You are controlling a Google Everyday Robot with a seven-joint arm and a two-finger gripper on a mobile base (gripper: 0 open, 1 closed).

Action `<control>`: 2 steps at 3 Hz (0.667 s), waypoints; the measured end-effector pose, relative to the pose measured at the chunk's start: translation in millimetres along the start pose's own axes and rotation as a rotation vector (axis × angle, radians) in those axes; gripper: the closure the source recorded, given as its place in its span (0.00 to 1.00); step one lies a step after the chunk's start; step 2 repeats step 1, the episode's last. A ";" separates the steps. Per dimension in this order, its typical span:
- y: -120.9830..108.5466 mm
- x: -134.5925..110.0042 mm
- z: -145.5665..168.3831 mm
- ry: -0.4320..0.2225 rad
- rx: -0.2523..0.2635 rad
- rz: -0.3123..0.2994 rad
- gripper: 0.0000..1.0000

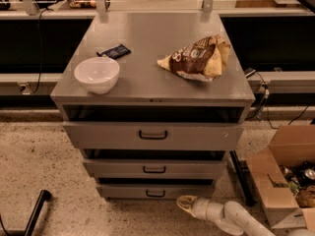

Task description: Close bottom drawer

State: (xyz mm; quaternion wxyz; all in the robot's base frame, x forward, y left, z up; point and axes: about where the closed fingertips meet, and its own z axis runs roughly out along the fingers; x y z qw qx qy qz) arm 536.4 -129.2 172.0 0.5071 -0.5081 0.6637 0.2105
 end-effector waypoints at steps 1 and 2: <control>28.1 -14.2 -23.1 -0.021 -0.076 0.000 1.00; 28.1 -14.2 -23.1 -0.021 -0.076 0.000 1.00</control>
Offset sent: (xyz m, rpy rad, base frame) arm 0.0000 0.0000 0.0000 0.0000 0.0000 0.0000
